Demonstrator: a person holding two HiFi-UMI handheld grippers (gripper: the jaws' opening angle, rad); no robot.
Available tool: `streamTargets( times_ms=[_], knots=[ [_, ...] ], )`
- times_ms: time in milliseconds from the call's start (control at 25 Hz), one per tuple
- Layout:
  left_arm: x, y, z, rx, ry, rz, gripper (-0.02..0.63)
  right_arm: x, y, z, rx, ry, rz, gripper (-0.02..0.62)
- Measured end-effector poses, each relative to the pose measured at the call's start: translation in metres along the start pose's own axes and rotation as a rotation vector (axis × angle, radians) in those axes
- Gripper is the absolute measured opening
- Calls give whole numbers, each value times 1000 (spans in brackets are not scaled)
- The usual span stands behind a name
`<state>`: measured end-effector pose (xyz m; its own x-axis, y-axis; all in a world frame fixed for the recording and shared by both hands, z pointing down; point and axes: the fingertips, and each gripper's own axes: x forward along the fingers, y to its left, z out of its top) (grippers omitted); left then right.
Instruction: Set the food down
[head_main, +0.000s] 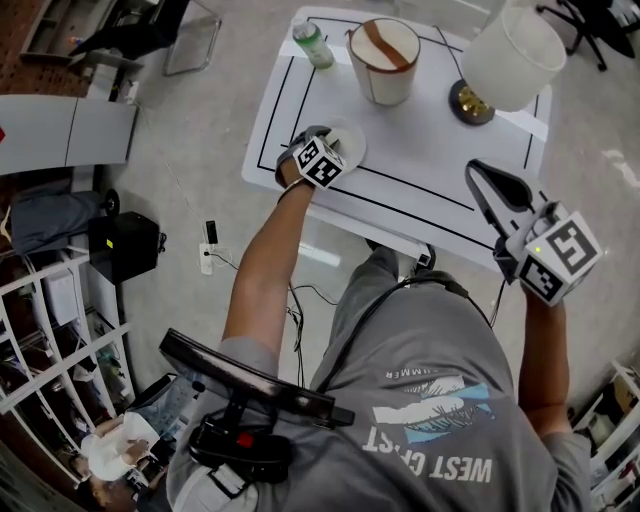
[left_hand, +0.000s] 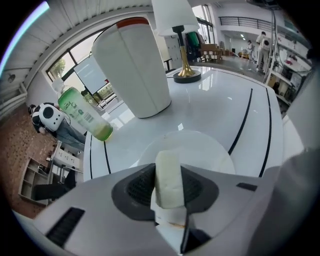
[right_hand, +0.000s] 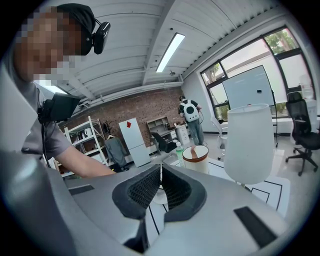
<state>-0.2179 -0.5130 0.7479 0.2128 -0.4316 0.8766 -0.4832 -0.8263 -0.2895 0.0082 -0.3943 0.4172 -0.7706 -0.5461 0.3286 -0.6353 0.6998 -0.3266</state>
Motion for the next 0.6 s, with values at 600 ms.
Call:
streamTargets(
  times_ms=[600],
  knots=[
    [10,-2,4,326,63,136,109,3,-4,-7,12,16,8,9]
  ],
)
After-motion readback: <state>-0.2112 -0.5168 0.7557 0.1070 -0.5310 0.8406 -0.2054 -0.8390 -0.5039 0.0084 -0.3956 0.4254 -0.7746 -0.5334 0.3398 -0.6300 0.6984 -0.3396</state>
